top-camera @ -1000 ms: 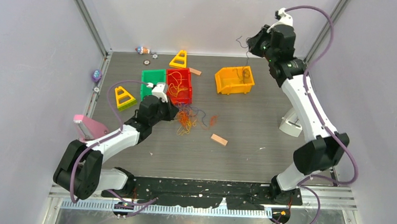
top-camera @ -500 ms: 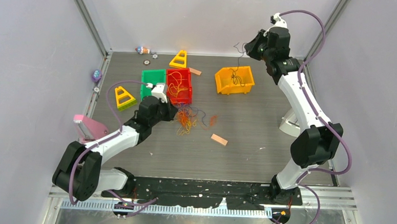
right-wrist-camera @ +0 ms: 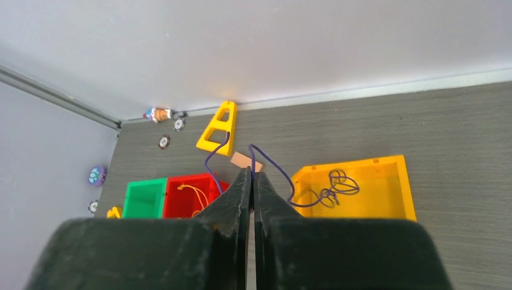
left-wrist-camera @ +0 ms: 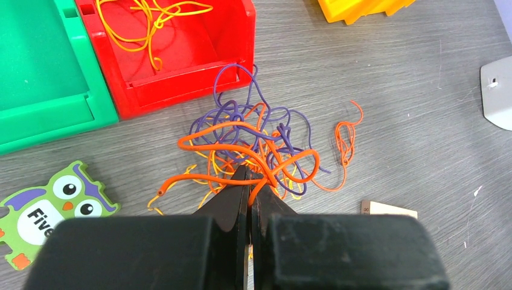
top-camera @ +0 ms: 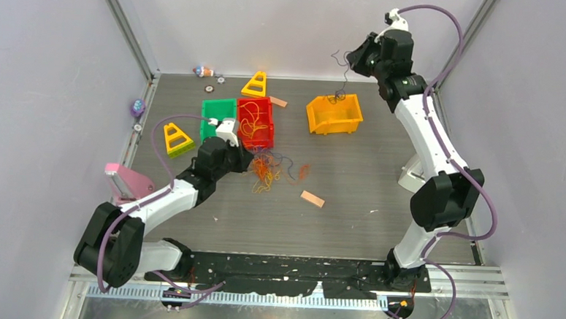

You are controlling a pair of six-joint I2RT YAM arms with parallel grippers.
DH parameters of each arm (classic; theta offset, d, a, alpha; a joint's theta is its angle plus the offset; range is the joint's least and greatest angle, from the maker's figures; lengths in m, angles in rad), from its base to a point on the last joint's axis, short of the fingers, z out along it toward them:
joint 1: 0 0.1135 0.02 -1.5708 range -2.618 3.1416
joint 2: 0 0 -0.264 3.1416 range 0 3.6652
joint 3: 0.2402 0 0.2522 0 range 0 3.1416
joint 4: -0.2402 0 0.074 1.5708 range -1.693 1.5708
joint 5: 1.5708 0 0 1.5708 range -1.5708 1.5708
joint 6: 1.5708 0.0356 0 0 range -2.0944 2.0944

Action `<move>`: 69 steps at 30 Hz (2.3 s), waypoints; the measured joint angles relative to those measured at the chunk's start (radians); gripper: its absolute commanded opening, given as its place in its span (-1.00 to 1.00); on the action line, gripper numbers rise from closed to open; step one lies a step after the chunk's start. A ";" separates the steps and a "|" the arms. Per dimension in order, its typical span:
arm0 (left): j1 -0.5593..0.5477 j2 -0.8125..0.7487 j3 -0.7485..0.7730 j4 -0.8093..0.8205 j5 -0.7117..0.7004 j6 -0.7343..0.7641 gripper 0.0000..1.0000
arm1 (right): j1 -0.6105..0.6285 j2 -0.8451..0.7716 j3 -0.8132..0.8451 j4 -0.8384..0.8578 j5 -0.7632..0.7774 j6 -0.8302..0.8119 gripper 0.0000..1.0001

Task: Untangle the cables

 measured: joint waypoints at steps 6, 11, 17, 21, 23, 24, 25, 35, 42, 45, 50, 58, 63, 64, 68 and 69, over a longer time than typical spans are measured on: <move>-0.003 0.000 -0.002 0.000 -0.003 0.000 -1.00 | 0.000 0.006 -0.130 0.023 -0.005 -0.006 -0.42; -0.004 0.000 -0.002 0.000 -0.003 0.002 -1.00 | -0.011 0.032 -0.188 0.023 -0.008 -0.006 0.42; -0.004 -0.005 -0.002 -0.001 -0.004 0.005 -1.00 | -0.024 0.026 -0.233 0.024 0.002 -0.019 0.47; -0.005 -0.006 -0.002 -0.001 -0.004 0.006 -1.00 | -0.026 0.003 -0.281 0.018 0.002 -0.027 0.44; -0.006 -0.006 -0.002 0.000 -0.004 0.007 -1.00 | -0.026 -0.021 -0.321 0.015 -0.003 -0.027 0.44; -0.006 -0.006 -0.002 0.000 -0.003 0.008 -1.00 | -0.026 -0.034 -0.346 0.015 -0.008 -0.027 0.44; -0.006 -0.006 -0.002 0.000 -0.003 0.008 -1.00 | -0.024 -0.048 -0.373 0.015 -0.013 -0.028 0.44; -0.027 -0.006 -0.002 0.017 0.016 0.026 -1.00 | 0.105 -0.233 -0.692 0.023 -0.050 -0.077 0.53; -0.032 -0.006 -0.002 0.018 0.016 0.027 -1.00 | 0.270 -0.274 -0.806 0.096 -0.056 -0.140 0.44; -0.032 -0.006 -0.002 0.018 0.016 0.027 -1.00 | 0.309 -0.272 -0.844 0.129 -0.058 -0.152 0.44; -0.032 -0.006 -0.002 0.018 0.016 0.029 -1.00 | 0.374 -0.238 -0.854 0.160 -0.039 -0.172 0.44; -0.032 -0.006 -0.002 0.017 0.015 0.031 -1.00 | 0.473 -0.155 -0.853 0.180 -0.003 -0.225 0.51; -0.032 -0.006 -0.002 0.017 0.015 0.031 -1.00 | 0.495 -0.053 -0.779 0.131 0.104 -0.249 0.53; -0.032 -0.006 -0.002 0.017 0.015 0.031 -1.00 | 0.495 -0.031 -0.758 0.122 0.124 -0.252 0.51; -0.032 -0.006 -0.002 0.016 0.014 0.031 -1.00 | 0.495 0.053 -0.665 0.092 0.200 -0.259 0.49; -0.032 -0.006 -0.002 0.016 0.014 0.031 -1.00 | 0.495 0.073 -0.634 0.081 0.217 -0.259 0.48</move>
